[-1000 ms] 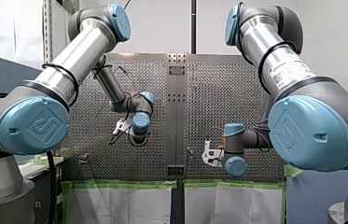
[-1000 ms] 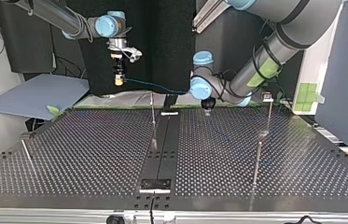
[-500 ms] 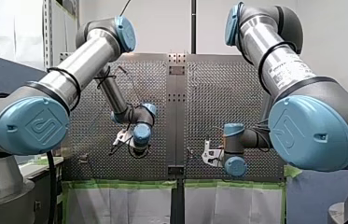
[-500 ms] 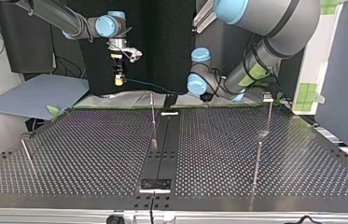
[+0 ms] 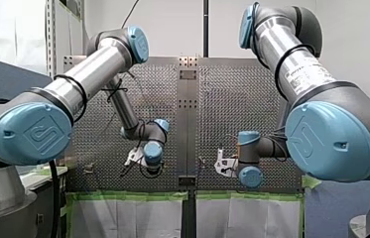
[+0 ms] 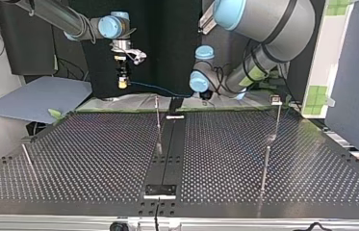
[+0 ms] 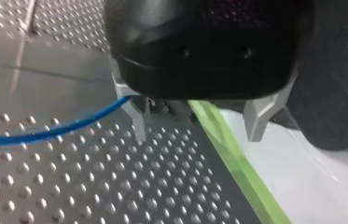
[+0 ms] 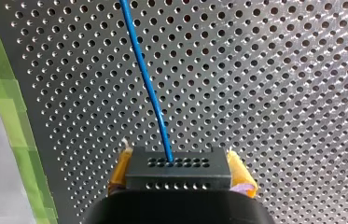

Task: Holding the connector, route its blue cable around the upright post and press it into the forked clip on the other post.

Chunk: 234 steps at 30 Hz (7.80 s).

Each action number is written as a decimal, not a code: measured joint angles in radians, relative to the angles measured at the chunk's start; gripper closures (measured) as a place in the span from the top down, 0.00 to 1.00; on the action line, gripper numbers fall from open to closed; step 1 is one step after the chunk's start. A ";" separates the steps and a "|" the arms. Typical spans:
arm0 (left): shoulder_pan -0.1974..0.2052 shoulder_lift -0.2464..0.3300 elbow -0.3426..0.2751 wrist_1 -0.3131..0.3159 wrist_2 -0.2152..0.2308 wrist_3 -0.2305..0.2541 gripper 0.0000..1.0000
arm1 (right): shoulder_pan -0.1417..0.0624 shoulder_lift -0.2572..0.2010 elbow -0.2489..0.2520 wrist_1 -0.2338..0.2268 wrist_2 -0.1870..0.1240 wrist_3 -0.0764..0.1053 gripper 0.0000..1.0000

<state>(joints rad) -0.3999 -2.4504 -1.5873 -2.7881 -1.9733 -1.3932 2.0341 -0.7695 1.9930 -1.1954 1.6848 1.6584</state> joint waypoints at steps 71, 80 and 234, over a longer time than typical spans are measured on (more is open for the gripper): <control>-0.189 -0.001 -0.085 0.381 0.041 -0.576 0.98 | -0.103 0.000 -0.019 0.001 -0.341 0.100 0.00; -0.203 0.000 -0.085 0.395 -0.003 -0.528 0.98 | -0.105 0.000 -0.019 0.003 -0.345 0.103 0.00; -0.244 -0.083 0.096 0.261 -0.120 -0.223 0.00 | -0.245 0.066 -0.144 0.134 -0.265 -0.030 0.00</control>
<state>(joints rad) -0.6441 -2.5330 -1.4909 -2.5269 -2.0935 -1.6159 1.7892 -0.7039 1.8493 -1.0614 1.4194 1.6288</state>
